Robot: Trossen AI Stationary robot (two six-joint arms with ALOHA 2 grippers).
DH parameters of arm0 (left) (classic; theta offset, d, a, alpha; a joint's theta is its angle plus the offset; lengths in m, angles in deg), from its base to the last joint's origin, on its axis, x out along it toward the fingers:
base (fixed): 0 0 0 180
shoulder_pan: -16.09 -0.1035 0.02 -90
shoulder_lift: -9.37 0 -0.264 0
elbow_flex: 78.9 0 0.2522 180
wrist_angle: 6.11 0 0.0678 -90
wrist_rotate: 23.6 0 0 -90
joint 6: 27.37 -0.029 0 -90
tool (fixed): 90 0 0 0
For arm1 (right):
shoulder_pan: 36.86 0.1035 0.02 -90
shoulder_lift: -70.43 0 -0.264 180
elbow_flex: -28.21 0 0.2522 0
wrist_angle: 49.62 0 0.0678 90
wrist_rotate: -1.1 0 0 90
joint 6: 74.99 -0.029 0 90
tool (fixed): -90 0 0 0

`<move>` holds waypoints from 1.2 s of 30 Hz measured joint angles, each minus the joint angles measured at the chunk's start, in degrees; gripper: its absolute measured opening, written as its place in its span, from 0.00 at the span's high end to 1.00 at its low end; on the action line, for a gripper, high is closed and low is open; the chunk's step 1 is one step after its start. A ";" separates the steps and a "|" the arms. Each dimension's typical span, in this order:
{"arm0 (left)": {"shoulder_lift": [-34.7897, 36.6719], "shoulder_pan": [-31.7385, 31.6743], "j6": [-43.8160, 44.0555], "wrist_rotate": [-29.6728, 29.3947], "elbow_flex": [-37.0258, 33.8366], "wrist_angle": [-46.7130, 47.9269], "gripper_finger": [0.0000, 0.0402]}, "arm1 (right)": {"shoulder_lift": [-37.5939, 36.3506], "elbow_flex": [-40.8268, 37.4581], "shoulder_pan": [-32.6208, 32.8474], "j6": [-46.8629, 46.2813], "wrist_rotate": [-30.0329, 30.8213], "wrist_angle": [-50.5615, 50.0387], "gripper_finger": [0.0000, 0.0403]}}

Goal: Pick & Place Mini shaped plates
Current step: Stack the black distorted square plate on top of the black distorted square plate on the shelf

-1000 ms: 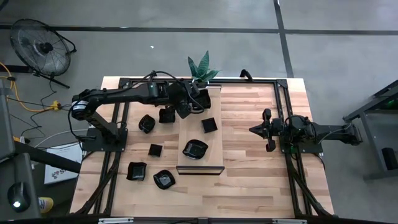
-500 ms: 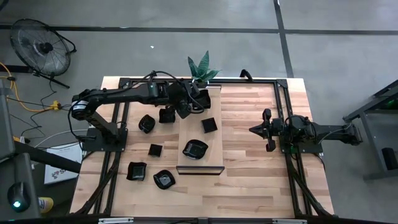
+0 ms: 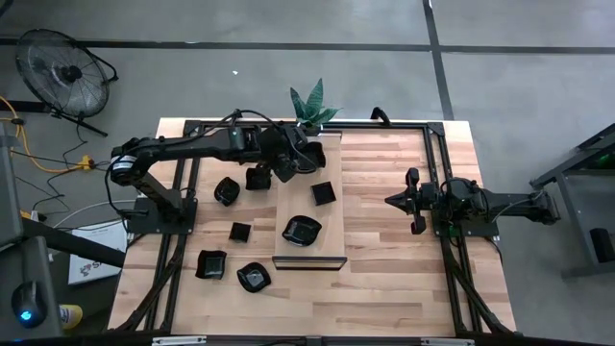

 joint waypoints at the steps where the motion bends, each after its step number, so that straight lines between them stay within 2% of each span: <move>1: 0.00 0.00 0.00 0.00 0.00 -0.02 0.88 | -0.02 0.00 -0.01 0.00 0.02 0.00 0.97; 8: 0.05 0.02 0.01 -0.47 0.00 -0.02 0.76 | -0.01 0.00 0.00 0.00 0.00 0.02 0.97; 15: 1.92 0.88 0.63 -3.58 0.00 0.60 0.75 | -0.01 0.00 0.00 0.00 0.01 0.01 0.97; 21: 5.17 2.49 6.32 -5.24 0.00 5.97 0.75 | 0.00 0.00 0.00 0.00 0.00 0.02 0.97; 24: 6.91 2.69 11.65 -6.20 0.00 11.10 0.75 | -0.01 0.00 -0.01 0.00 0.01 0.00 0.97; 32: 12.71 2.64 33.45 -6.43 -0.04 25.38 0.75 | 0.00 0.00 -0.02 0.00 0.00 0.00 0.97; 36: 17.16 2.64 43.91 -3.24 -2.41 29.33 0.75 | -0.01 0.00 0.00 0.00 0.01 0.01 0.97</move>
